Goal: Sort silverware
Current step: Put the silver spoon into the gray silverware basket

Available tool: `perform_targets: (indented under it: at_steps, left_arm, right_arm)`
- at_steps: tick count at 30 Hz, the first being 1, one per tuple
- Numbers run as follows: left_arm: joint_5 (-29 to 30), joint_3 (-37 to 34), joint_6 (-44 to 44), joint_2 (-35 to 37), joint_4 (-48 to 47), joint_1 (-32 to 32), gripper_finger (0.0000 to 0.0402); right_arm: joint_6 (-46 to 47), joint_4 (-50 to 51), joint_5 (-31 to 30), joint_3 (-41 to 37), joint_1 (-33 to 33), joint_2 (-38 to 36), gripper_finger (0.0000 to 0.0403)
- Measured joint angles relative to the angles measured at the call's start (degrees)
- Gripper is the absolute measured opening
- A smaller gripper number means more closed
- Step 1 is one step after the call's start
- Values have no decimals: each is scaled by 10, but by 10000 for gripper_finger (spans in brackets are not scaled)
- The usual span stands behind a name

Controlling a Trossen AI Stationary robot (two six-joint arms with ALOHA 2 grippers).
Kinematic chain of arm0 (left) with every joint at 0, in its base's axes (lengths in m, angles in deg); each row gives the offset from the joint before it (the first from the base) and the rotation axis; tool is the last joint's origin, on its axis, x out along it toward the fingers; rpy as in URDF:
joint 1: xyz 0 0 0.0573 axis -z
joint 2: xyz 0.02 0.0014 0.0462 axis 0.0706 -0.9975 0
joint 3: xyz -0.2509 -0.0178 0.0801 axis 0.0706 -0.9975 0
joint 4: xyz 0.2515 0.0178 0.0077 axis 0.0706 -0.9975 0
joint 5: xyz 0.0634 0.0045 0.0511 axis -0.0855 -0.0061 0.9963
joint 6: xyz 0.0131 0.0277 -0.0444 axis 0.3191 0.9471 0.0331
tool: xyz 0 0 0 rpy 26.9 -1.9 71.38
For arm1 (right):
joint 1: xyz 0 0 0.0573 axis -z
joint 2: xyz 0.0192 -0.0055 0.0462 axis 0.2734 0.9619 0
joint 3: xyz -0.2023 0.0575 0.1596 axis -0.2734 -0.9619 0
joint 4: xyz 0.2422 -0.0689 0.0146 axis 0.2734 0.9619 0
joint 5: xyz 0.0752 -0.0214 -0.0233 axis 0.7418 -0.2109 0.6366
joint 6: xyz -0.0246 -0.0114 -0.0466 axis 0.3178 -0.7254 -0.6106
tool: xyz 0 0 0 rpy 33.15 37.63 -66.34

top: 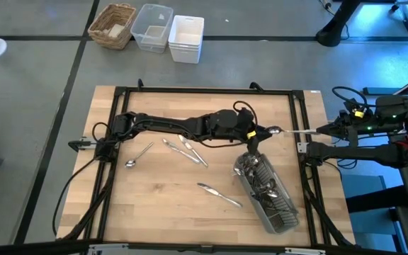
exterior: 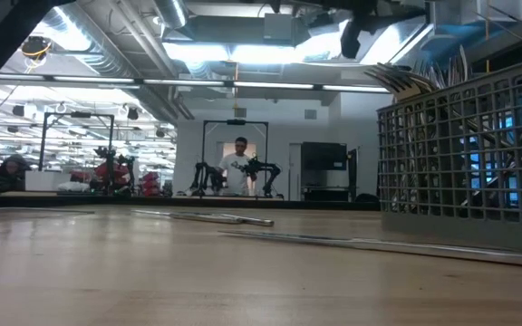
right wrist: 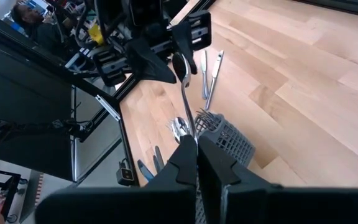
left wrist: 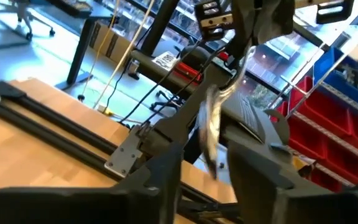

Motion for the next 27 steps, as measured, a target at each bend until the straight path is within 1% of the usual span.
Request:
perform_targets:
  at_steps: [5, 9, 15, 18, 20, 24, 27]
  left_arm:
    - [0, 0, 17, 0, 4, 0, 54]
    - [4, 0, 19, 0, 6, 0, 13]
    - [5, 0, 23, 0, 6, 0, 6]
    - [5, 0, 27, 0, 6, 0, 5]
    - [7, 0, 37, 0, 6, -2, 4]
    - [-1, 0, 95, 2, -8, -8, 2]
    - [-3, -1, 134, 17, -36, -12, 1]
  right_arm:
    - [0, 0, 0, 0, 0, 0, 1]
    - [-5, 0, 3, 0, 0, 0, 1]
    - [-15, 0, 4, 0, 0, 0, 1]
    - [-14, 0, 3, 0, 0, 0, 10]
    - [-12, 0, 2, 0, 0, 0, 26]
    - [-11, -1, -2, 0, 0, 0, 74]
    - [-11, -1, -4, 0, 0, 0, 107]
